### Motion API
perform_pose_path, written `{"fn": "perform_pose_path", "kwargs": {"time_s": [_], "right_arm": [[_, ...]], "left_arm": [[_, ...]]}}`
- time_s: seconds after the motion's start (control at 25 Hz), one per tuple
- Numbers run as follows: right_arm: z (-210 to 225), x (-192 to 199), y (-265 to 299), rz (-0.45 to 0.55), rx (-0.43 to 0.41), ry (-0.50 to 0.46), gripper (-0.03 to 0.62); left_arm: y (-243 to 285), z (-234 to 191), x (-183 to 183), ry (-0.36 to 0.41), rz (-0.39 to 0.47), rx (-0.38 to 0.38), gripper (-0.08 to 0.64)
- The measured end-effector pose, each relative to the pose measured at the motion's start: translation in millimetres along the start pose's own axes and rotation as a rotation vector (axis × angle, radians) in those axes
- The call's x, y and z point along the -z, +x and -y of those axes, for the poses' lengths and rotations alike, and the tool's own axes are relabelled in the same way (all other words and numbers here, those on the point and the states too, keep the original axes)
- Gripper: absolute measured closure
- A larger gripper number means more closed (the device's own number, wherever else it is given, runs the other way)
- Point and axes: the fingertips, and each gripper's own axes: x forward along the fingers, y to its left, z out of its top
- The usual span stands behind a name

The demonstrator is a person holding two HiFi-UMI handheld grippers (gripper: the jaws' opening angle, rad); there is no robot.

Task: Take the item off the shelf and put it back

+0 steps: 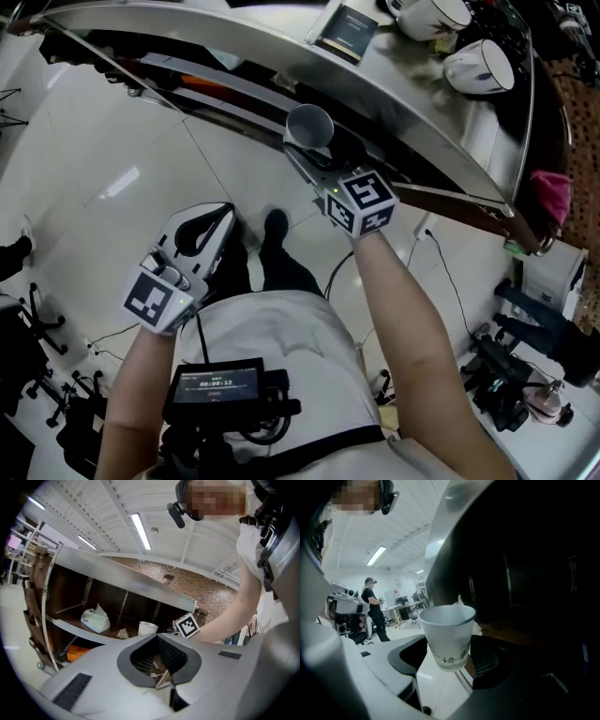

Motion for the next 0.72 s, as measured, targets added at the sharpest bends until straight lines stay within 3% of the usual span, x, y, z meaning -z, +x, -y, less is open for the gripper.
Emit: {"fn": "perform_pose_path", "kwargs": {"time_s": [0.44,0.72], "right_arm": [[70,-6,41,-0.004,0.131,-0.002,0.302],[124,-2,46,-0.016,0.302,0.069,0.296]], "left_arm": [[0,-15,32,-0.092,0.026,-0.05,0.568],[-8,-21,43,-0.121,0.028,-0.08,0.568]]}}
